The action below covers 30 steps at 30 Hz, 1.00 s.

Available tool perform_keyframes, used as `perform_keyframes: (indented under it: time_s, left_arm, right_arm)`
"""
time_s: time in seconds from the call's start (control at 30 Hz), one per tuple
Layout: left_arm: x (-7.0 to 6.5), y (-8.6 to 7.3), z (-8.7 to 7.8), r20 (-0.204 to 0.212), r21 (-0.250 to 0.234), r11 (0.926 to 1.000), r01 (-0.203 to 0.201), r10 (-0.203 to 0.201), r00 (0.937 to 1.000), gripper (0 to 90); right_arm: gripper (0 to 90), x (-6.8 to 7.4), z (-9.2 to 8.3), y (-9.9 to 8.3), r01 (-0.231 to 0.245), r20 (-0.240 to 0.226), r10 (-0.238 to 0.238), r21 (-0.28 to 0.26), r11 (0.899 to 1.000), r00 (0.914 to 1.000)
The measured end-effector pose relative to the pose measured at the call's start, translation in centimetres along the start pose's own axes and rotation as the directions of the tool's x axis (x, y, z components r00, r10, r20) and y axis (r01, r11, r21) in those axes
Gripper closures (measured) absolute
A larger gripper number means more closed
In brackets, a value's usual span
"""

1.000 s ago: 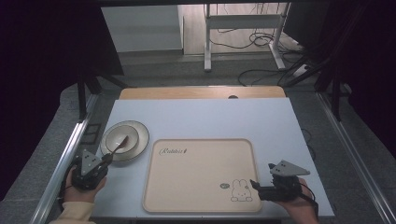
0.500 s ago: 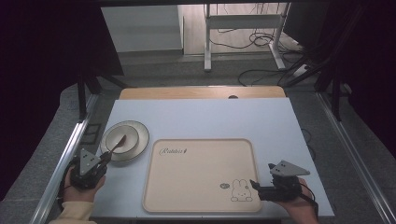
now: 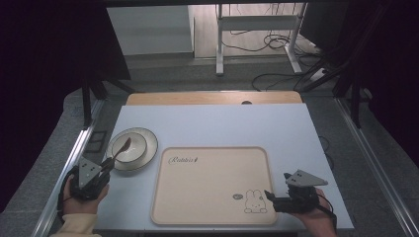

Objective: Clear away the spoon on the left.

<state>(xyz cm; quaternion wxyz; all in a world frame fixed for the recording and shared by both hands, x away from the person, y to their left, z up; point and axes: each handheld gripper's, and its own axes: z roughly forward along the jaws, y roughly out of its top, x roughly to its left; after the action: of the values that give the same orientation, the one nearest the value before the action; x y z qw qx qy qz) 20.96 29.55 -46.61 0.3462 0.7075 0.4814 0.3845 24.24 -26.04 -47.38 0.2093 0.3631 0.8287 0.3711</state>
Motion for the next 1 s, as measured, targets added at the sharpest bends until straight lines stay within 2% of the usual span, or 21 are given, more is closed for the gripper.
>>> perform_keyframes:
  time_s: [0.37, 0.7, 1.0]
  left_arm:
    - [-0.2, 0.9, -1.2, 0.018, -0.054, 0.9984, 0.015, -0.014, 0.9997, 84.5]
    - [-1.0, 1.7, -1.9, 0.067, -0.1, 0.9945, 0.032, -0.026, 0.9974, 84.5]
    - [-2.4, 2.6, -2.4, 0.115, -0.131, 0.9914, 0.012, 0.004, 0.9933, 84.5]
  right_arm:
    - [13.0, 0.0, 0.0, 0.0, -0.002, 0.001, 0.002, -0.001, 1.0, 1.0]
    - [13.0, -0.1, 0.0, 0.0, -0.001, 0.004, 0.001, 0.0, 1.0, 1.0]
    - [13.1, -0.1, 0.0, 0.0, -0.002, 0.005, 0.002, 0.002, 1.0, 1.0]
